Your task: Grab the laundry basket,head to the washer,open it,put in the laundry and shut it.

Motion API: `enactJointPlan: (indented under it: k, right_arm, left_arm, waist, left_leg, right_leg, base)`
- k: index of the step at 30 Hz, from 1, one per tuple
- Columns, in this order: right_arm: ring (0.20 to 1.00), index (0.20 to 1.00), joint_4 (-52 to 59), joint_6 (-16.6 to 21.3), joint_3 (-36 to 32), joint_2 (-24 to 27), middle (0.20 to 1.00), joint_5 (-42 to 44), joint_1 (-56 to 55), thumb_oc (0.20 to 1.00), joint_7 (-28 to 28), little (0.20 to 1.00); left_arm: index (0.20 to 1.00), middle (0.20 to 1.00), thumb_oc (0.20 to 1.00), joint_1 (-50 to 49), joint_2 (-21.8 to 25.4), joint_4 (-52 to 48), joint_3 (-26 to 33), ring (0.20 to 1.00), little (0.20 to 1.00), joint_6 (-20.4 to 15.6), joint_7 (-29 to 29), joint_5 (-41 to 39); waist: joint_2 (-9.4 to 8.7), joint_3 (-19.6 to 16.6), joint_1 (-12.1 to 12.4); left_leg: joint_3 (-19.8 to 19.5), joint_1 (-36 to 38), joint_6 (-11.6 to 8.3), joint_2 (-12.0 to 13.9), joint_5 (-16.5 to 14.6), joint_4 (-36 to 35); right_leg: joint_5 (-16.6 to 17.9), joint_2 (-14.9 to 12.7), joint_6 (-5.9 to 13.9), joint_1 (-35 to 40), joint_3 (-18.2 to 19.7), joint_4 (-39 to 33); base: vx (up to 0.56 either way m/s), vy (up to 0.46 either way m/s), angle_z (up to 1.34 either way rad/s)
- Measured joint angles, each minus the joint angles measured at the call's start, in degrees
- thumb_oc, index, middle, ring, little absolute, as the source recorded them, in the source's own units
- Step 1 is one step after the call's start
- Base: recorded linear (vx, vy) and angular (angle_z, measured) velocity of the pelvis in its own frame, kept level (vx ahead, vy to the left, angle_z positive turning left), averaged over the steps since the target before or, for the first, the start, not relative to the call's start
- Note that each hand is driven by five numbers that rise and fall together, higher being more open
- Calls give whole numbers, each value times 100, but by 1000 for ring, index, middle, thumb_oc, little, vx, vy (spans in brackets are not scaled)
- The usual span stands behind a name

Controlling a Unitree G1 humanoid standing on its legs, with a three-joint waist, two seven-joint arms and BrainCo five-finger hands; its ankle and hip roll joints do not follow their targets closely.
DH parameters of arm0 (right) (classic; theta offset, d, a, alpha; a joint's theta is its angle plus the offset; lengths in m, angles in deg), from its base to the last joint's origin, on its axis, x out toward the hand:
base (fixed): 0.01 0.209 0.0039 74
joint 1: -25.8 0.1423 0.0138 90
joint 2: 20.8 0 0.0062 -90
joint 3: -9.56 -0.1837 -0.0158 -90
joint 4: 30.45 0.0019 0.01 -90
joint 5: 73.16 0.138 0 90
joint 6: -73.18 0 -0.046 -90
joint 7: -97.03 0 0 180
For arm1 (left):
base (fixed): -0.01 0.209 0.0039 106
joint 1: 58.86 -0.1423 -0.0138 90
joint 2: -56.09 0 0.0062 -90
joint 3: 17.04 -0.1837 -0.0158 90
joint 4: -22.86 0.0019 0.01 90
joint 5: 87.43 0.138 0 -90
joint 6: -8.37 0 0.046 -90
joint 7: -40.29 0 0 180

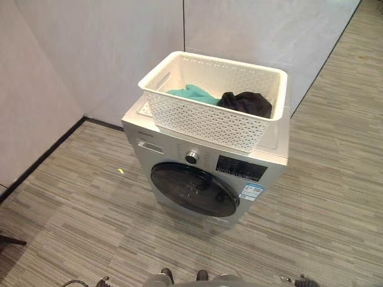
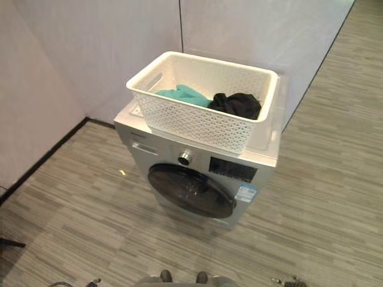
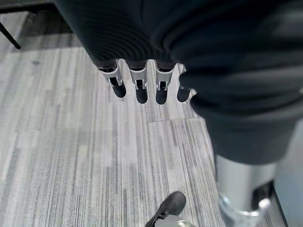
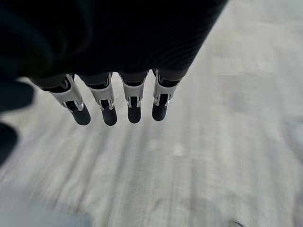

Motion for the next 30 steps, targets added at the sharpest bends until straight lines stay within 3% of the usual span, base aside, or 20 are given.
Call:
enactJointPlan:
  k: [4,5,6,9,12,13,14,15,16,17,18,19,20,21,22,23,25,27,28,30]
  right_arm:
    - [1000,1000,134,1,245,90,1000,-306,21,1000,1,1000]
    - [1000,1000,-67,-1,365,98,1000,-421,183,1000,0,1000]
    - [1000,1000,-226,-5,367,114,1000,-451,239,1000,0,1000]
    - [1000,1000,-288,-12,409,98,1000,-522,101,1000,-4,1000]
    - [1000,1000,-314,1,396,103,1000,-521,61,1000,-12,1000]
    - [1000,1000,-383,0,382,111,1000,-521,4,1000,-12,1000]
    - [1000,1000,-452,-15,334,125,1000,-521,-225,1000,-16,1000]
    - [1000,1000,-411,-19,329,131,1000,-521,-284,1000,-13,1000]
    - [1000,1000,-375,-17,281,152,1000,-524,-345,1000,-19,1000]
    - [1000,1000,-352,-7,83,144,1000,-522,-335,1000,-21,1000]
    - [1000,1000,-345,-5,53,145,1000,-522,-335,1000,-22,1000]
    - [1000,1000,-196,-16,-50,196,1000,-526,-349,1000,-29,1000]
    - [1000,1000,-22,-17,-113,261,1000,-526,-415,1000,-28,1000]
    - [1000,1000,226,-14,-110,408,1000,-528,-540,1000,-36,1000]
    - [1000,1000,296,-18,-126,325,1000,-529,-540,1000,-6,1000]
    - [1000,1000,453,-21,-118,280,1000,-541,-573,1000,-41,1000]
    - [1000,1000,869,-19,-71,204,1000,-625,-558,1000,-44,1000]
    - [1000,1000,1135,5,-33,69,1000,-645,-539,1000,-47,1000]
    - [1000,1000,1127,-1,41,-63,1000,-650,-411,1000,-43,1000]
    - [1000,1000,1002,-7,516,-348,1000,-704,3,1000,-10,1000]
  left_arm:
    - [1000,1000,1000,28,21,-198,-12,1000,1000,-9,-5,39]
    - [1000,1000,1000,122,16,-215,-36,1000,1000,-25,-12,35]
    - [1000,1000,1000,135,-39,-215,-70,1000,1000,-40,-12,33]
    - [1000,1000,1000,336,-71,10,-62,1000,1000,-45,-49,-18]
    - [1000,1000,1000,382,-126,77,-62,1000,1000,-47,-52,-77]
    - [1000,1000,1000,409,-173,70,-62,1000,1000,-53,-56,-82]
    - [1000,1000,1000,398,-276,-3,-68,1000,1000,-126,-55,-82]
    - [1000,1000,1000,485,-283,-26,-133,1000,1000,-106,-58,-94]
    - [1000,1000,1000,477,-295,-43,-130,1000,1000,-104,-53,-186]
    - [1000,1000,1000,417,-293,-44,-85,1000,1000,-121,-51,-235]
    - [1000,1000,1000,413,-293,-45,-78,1000,1000,-122,-51,-241]
    - [1000,1000,1000,435,-289,-119,-131,1000,1000,-118,-46,-241]
    - [1000,1000,1000,460,-285,-269,-270,1000,1000,-125,-40,-237]
    - [1000,1000,1000,463,-337,-460,-360,1000,1000,-169,-44,-239]
    - [1000,1000,1000,551,-340,-480,-373,1000,1000,-167,-47,-240]
    - [1000,1000,1000,567,-322,-479,-376,1000,1000,-171,-38,-239]
    - [1000,1000,1000,553,-271,-493,-436,1000,1000,-230,-40,-239]
    - [1000,1000,1000,551,-210,-464,-454,1000,1000,-236,-43,-246]
    - [1000,1000,1000,544,-187,-465,-472,1000,1000,-248,-52,-255]
    - [1000,1000,1000,495,-68,-441,-459,1000,1000,-260,-144,-311]
  waist:
    - [-143,109,85]
    - [-262,325,139]
    - [-245,387,119]
    - [-161,431,-38]
    - [-92,396,-155]
    - [-11,348,-248]
    - [149,269,-261]
    - [227,244,-331]
    - [269,237,-351]
    - [295,222,-343]
    - [300,219,-344]
    - [333,221,-383]
    - [405,216,-401]
    - [683,167,-424]
    - [614,157,-422]
    - [463,193,-384]
    - [296,222,-396]
    - [143,243,-393]
    - [91,238,-377]
    - [-92,202,-191]
  left_leg:
    - [-393,-554,-349,15,240,827]
    - [-1074,-878,-469,-77,250,1402]
    - [-1661,-880,-591,-177,244,1287]
    - [-1761,-563,-638,144,324,672]
    - [-2014,-238,-830,708,448,266]
    - [-2020,-95,-941,1009,519,138]
    - [-1992,275,-882,1213,701,-22]
    - [-2051,344,-942,1193,762,-55]
    - [-2386,419,-954,1096,693,-99]
    - [-2679,559,-949,972,616,-324]
    - [-2704,574,-947,948,604,-362]
    - [-2401,621,-866,849,530,-438]
    - [-1982,597,-759,716,404,-483]
    - [-1903,643,-784,619,-102,-587]
    - [-1858,629,-800,421,-131,-584]
    - [-1807,605,-579,209,-192,-570]
    - [-1615,603,-378,-154,-212,-556]
    - [-1397,593,-141,-469,-179,-604]
    - [-1292,592,-114,-564,-136,-625]
    - [-670,397,4,-526,-148,-497]
  right_leg:
    - [152,-20,-211,-102,-81,-40]
    - [241,-46,-293,-26,-27,-30]
    - [272,-49,-282,-10,-24,-61]
    - [382,-69,-202,183,50,-318]
    - [413,-73,-177,154,207,-311]
    - [388,-59,-111,157,209,-319]
    - [227,-164,-88,38,311,-117]
    - [325,-195,68,29,353,-103]
    - [349,-201,159,43,439,-117]
    - [344,-258,215,25,533,-92]
    - [341,-274,235,23,543,-89]
    - [367,-404,324,61,638,-122]
    - [389,-626,547,61,643,-88]
    - [224,-773,831,-114,631,154]
    - [158,-987,955,-248,695,339]
    - [137,-1161,950,-362,767,446]
    - [181,-1472,1117,-508,1014,522]
    - [537,-1778,1264,-581,1091,408]
    - [726,-1838,1216,-625,990,310]
    - [1219,-2002,1124,-920,-289,99]
  base:
    - [-166,-94,8]
    - [-126,1,-18]
    - [-108,71,-16]
    - [-54,109,-12]
    - [15,152,-27]
    - [82,420,-16]
    - [68,452,-11]
    - [93,557,-19]
    - [58,299,-21]
    - [50,322,-22]
    - [14,335,-33]
    - [-20,372,-27]
    - [-56,533,-24]
    - [-68,543,-6]
    - [-88,524,-9]
    - [-93,337,-24]
    - [-91,243,-41]
    - [-124,173,-43]
    - [-238,355,-91]
    - [-131,239,-131]
